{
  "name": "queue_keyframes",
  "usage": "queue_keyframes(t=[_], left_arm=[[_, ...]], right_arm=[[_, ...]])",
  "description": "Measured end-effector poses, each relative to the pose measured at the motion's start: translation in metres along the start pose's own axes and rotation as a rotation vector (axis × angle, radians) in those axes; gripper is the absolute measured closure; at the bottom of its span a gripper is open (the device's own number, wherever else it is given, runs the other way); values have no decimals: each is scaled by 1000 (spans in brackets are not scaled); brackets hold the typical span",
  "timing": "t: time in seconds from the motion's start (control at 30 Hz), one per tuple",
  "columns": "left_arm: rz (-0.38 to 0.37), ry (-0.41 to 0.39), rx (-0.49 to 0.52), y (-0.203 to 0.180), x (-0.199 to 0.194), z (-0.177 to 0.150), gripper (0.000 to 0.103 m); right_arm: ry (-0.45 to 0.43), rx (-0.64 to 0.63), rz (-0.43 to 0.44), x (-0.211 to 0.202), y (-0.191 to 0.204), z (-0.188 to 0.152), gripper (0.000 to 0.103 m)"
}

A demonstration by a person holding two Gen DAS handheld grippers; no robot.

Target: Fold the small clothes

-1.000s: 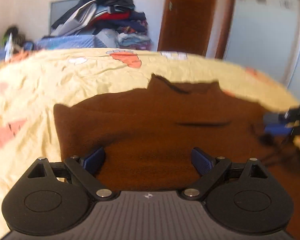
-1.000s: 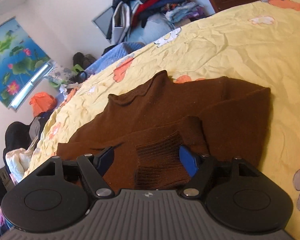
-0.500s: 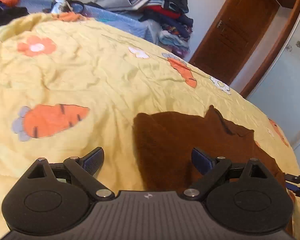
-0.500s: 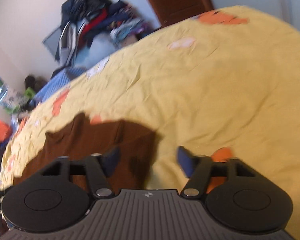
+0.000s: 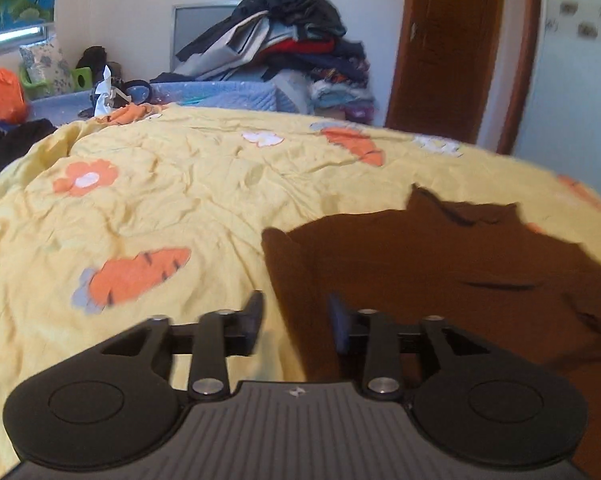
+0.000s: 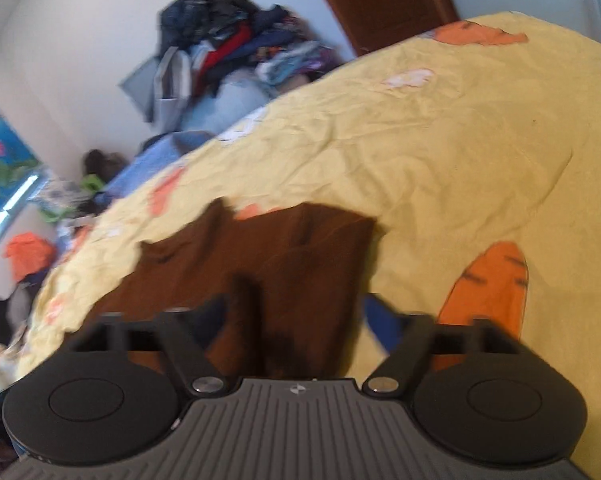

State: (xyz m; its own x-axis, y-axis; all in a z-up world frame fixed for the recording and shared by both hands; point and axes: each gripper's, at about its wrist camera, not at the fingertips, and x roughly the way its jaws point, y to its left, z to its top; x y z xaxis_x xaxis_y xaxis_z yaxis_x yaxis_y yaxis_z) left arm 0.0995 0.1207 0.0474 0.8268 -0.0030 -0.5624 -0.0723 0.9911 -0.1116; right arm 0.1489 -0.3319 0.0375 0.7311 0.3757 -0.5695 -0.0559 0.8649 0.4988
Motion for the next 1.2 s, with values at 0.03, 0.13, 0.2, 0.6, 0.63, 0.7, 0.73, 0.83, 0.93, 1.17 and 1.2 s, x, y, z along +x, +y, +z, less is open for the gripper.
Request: queue_keyframes(t=[0.03,0.13,0.2,0.6,0.63,0.7,0.73,0.83,0.93,1.17,1.2], left_arm=[[-21,-23,-9,4,-15,-9,26],[-38,-2,-1,10,-39,-34,9],[-43,64,-1,12,-32,-43,11],[-6,100,-30,17,-47,-53,51],[-28,109,-64,20,-56,-58,36],[-49,96,-144,26,-77,-73,11],[-75,95,-185,30,-86,-82,11],[-108,86,-228,30,-104,-100,12],[-112,75,-215,24,-109,-104,45],[-240,196,-440,64,-106,-100,87],[-257,204,-456,66,-109,-103,86]], right_arm=[[-8,-49,-7,-13,6,-8,16],[16,-172,-22,-37,17,-33,27],[60,-253,-43,-38,22,-50,51],[47,-68,-3,-53,-8,-69,65],[57,-63,24,-60,-6,-72,42],[77,-78,54,-72,-1,-82,31],[92,-87,53,-77,1,-87,32],[102,-106,90,-89,7,-106,46],[156,-61,96,-86,3,-112,92],[107,52,86,-107,-38,-107,94],[116,88,101,-108,-42,-109,94]])
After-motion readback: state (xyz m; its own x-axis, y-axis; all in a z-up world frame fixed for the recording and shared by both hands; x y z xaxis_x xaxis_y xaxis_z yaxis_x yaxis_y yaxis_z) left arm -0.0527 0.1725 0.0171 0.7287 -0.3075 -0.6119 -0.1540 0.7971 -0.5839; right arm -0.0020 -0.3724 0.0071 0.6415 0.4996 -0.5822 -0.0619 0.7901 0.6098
